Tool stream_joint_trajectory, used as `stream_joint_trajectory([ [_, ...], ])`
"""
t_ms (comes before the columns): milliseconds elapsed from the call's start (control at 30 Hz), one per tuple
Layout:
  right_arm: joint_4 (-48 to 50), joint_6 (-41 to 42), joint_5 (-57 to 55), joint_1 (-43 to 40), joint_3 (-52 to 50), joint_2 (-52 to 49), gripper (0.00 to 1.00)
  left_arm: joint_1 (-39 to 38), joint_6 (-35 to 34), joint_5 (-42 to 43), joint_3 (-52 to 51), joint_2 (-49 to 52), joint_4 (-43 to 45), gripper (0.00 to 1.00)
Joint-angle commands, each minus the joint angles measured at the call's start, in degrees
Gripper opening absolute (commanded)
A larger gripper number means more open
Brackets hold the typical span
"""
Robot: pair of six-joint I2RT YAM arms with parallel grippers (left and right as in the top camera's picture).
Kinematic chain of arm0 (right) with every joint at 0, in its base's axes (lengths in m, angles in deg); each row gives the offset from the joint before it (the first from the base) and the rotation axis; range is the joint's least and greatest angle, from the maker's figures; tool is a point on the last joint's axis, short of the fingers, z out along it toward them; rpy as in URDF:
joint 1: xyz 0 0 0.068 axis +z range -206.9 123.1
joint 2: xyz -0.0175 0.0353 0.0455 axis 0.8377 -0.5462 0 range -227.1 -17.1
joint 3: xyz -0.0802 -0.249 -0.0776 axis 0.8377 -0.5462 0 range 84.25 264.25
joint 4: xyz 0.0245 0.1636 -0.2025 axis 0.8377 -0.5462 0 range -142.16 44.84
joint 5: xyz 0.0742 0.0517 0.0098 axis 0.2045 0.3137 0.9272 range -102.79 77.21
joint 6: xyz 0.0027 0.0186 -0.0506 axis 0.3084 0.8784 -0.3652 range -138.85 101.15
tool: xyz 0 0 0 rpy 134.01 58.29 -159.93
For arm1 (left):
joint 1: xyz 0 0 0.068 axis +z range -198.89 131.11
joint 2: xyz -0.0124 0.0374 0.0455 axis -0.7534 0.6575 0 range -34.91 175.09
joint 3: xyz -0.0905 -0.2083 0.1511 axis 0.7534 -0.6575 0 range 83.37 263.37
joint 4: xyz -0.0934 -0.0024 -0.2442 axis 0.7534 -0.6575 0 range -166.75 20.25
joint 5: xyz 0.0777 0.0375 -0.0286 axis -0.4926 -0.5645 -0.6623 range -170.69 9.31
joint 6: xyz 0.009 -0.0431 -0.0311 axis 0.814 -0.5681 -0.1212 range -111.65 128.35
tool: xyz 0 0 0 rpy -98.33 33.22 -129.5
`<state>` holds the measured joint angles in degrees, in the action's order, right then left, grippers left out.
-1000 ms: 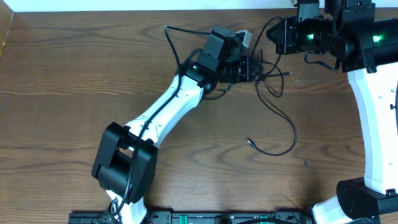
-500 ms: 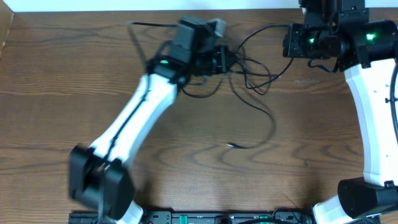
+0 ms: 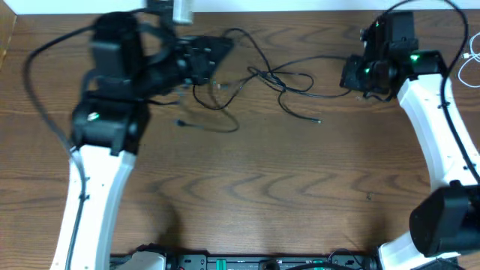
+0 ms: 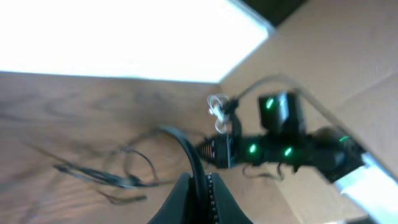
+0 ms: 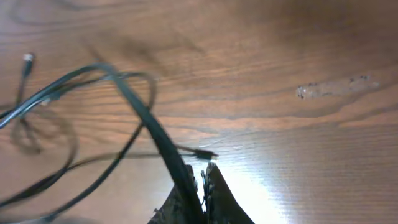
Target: Untangle cables
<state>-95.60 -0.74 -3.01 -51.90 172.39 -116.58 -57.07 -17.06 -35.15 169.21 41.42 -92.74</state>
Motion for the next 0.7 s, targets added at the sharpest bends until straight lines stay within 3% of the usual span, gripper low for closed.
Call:
stream_joint_trajectory([
  [0,2.69,1.16,-0.85,-1.42,-4.2,-1.77,0.01,5.73,1.11,1.42,0.22,-2.84,0.33,0.08],
  [367,4.92,0.04,-2.8,-2.47,-8.83,-6.47,0.01,15.96,1.03,-1.77,0.22,-4.0,2.47,0.07],
  [533,4.37,-1.84,-1.46,-2.91,-8.87,-6.6,0.01,17.16,4.72,-10.21,0.2,-2.95,-3.63,0.07],
  [667,4.17,-5.29,2.99,-2.73,-8.87,-6.6,0.02,16.55,8.61,-10.69,0.2,0.02,-9.73,0.07],
])
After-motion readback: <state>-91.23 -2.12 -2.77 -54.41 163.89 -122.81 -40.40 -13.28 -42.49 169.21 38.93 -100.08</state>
